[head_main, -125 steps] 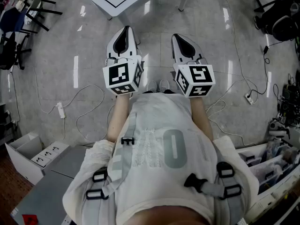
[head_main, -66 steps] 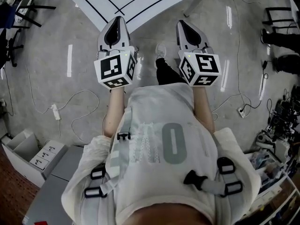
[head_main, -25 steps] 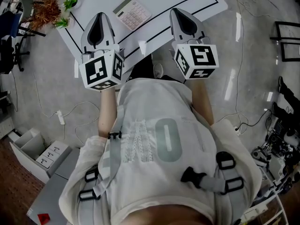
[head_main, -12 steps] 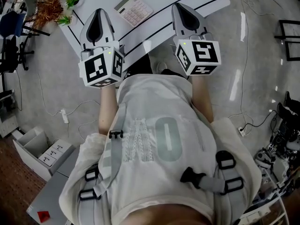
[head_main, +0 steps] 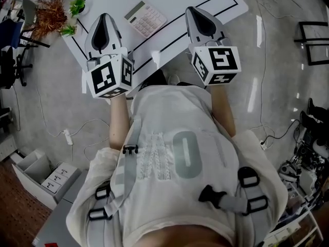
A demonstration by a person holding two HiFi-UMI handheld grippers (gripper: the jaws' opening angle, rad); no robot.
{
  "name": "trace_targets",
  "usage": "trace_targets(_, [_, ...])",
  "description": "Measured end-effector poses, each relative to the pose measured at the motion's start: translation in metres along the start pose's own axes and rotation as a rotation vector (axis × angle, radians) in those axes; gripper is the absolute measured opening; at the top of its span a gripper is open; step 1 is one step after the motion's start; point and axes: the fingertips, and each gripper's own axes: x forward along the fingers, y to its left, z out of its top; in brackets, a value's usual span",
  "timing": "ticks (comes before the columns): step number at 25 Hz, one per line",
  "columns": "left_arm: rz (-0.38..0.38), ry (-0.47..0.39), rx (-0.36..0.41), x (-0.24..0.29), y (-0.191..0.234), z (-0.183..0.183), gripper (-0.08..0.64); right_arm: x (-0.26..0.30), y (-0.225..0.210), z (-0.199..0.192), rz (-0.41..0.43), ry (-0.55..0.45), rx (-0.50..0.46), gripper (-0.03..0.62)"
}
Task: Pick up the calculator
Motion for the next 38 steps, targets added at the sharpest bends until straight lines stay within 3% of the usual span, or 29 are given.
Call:
trace_targets(4, [0.006, 0.005, -0.017, 0.010, 0.009, -0.003, 0.020, 0.003, -0.003, 0.000, -0.020, 0.010, -0.010, 0.008])
trace_targets(19, [-0.049, 0.031, -0.034, 0.018, 0.001, -0.017, 0.020, 0.019, 0.009, -0.013, 0.038, 0.058, 0.002, 0.008])
trace_targets(20, [-0.048, 0.034, -0.037, 0.018, 0.001, -0.018, 0.020, 0.020, 0.011, -0.014, 0.055, 0.061, 0.012, 0.049])
trace_targets(21, [-0.047, 0.035, -0.038, 0.017, 0.001, -0.019, 0.020, 0.021, 0.013, -0.014, 0.075, 0.064, 0.023, 0.161])
trace_targets(24, [-0.046, 0.030, -0.030, 0.016, 0.005, -0.019, 0.020, 0.027, 0.017, -0.016, 0.112, 0.064, 0.062, 0.331])
trace_targets(29, [-0.015, 0.039, -0.032, 0.018, 0.016, -0.023, 0.020, 0.034, 0.018, -0.024, 0.148, 0.095, 0.128, 0.357])
trace_targets(38, [0.002, 0.073, -0.049, 0.033, 0.029, -0.036, 0.020, 0.055, 0.020, -0.036, 0.199, 0.174, 0.100, 0.357])
